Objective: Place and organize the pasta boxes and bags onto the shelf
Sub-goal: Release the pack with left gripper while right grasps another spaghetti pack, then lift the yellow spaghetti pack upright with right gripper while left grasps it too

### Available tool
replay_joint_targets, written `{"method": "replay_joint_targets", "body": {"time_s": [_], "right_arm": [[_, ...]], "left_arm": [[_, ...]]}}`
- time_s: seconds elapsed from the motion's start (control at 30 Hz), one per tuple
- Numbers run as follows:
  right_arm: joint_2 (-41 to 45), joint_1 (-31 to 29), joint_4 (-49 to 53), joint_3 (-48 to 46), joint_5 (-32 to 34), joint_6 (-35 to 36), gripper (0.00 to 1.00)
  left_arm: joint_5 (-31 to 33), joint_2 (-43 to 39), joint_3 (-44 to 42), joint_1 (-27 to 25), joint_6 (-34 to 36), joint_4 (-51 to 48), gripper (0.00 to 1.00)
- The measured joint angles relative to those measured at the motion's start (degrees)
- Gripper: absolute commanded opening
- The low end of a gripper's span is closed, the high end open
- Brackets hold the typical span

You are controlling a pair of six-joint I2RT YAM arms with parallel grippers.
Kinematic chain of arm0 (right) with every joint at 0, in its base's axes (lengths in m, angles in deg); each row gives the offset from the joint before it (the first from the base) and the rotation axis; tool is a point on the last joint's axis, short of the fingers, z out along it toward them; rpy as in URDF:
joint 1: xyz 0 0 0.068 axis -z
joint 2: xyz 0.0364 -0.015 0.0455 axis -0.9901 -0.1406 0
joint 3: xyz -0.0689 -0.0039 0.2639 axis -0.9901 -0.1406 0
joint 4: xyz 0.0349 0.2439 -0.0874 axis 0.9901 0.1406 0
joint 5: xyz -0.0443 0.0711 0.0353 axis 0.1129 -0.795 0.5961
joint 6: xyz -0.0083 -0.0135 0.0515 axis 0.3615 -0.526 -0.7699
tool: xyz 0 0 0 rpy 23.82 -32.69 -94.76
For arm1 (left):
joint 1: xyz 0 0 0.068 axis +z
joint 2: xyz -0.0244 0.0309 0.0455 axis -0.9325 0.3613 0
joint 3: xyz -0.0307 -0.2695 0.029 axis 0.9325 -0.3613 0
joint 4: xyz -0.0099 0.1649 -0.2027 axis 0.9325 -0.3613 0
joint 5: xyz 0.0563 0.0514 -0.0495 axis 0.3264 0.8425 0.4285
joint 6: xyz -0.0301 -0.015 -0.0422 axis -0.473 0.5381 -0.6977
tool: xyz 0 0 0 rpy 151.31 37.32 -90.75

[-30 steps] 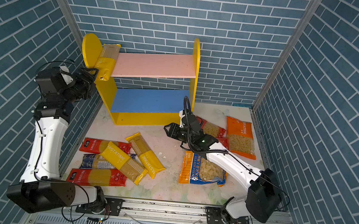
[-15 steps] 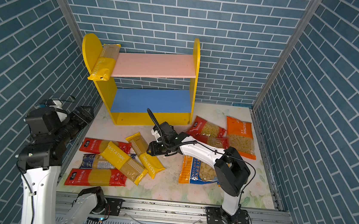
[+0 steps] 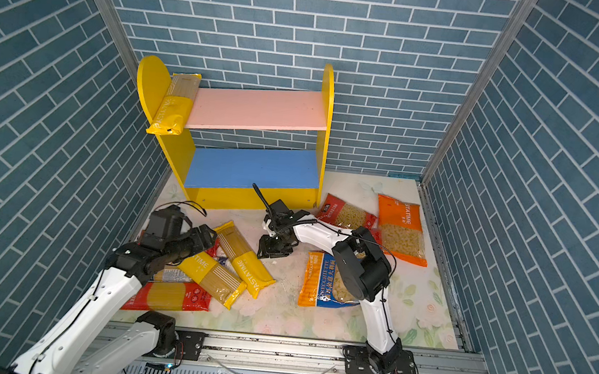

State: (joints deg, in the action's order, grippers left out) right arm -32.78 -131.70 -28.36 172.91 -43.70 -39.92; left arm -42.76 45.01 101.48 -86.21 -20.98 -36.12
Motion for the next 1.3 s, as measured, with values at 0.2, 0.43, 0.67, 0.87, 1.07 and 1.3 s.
{"method": "replay_joint_targets", "body": {"time_s": [0.2, 0.43, 0.67, 0.87, 1.07, 1.3], "right_arm": [[-4.96, -1.36, 0.11, 4.61, -6.82, 0.02, 0.48], [-7.65, -1.6, -3.19, 5.38, -14.38, -0.9, 0.3], [-6.25, -1.57, -9.97, 1.7, -17.42, -2.6, 0.11], [3.15, -0.96, -17.29, -8.09, -16.7, -5.51, 0.02], [13.64, 1.18, -23.41, -18.01, -14.32, -10.6, 0.0], [28.0, 2.67, -30.42, -25.42, -9.81, -15.61, 0.0]], "left_arm": [[1.79, 8.98, -7.54, -7.21, -3.54, 8.2, 0.83], [2.14, 11.85, -9.81, -7.72, -5.49, 15.47, 0.83], [2.64, 10.62, -8.72, -7.41, -4.98, 13.79, 0.85], [-1.46, 5.46, -1.68, -2.23, -2.99, 11.21, 0.86], [-9.14, 1.64, 3.48, 2.64, -2.27, 12.85, 0.94], [-17.33, -2.19, -2.43, 3.54, -8.37, 23.71, 0.99]]}}
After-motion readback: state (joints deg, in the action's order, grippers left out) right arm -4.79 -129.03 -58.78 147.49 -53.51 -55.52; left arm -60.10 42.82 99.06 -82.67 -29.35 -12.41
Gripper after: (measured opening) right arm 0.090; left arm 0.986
